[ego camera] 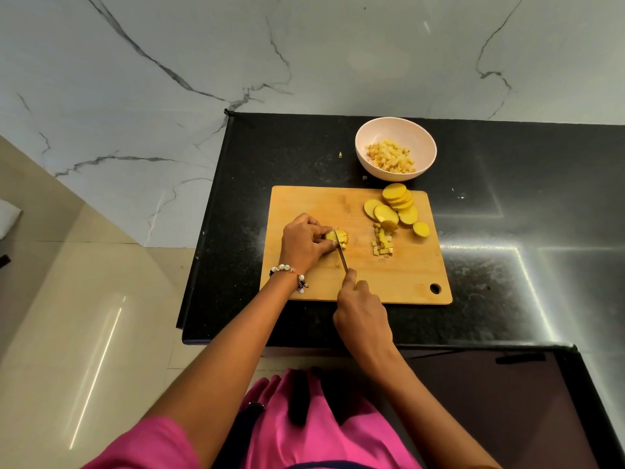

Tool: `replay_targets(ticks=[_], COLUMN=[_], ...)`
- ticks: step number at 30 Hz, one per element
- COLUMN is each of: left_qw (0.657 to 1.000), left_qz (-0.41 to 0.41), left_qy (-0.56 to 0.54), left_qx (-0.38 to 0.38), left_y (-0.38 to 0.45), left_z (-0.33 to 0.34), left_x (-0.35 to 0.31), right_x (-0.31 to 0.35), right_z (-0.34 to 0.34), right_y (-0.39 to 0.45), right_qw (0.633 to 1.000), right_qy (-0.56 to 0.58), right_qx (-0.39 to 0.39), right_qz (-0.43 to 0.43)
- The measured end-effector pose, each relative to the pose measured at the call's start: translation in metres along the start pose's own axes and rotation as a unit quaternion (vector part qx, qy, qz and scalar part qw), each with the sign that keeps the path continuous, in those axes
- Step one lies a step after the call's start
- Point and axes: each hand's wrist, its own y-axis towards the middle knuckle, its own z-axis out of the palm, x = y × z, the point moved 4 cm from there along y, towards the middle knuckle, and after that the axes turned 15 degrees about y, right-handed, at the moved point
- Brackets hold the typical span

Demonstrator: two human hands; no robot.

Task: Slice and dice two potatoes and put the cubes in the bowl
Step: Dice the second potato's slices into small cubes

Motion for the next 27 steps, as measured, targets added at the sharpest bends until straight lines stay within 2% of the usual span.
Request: replay_targets(ticks=[4, 18, 23, 27], left_qw=[1.0, 1.0, 1.0, 1.0], left_qz=[0.0, -0.005, -0.004, -0.004], left_qy=[0.002, 0.003, -0.01, -0.012], left_qx=[0.007, 0.011, 0.0, 0.012], left_y=[0.0, 0.0, -0.002, -0.003], left_z=[0.0, 0.002, 0.001, 0.001], left_x=[0.0, 0.005, 0.004, 0.004], right_x=[0.001, 0.017, 0.006, 0.001], right_z=[-0.011, -0.005, 0.002, -0.007], right_y=[-0.004, 0.033, 0.011, 0.006], right_qw=[0.999, 0.999, 1.0, 1.0], right_qy=[0.034, 0.019, -0.01, 0.024], right_qx=[0.005, -0.042, -0.01, 0.005], right_qz=[0.023, -0.002, -0.01, 0.007])
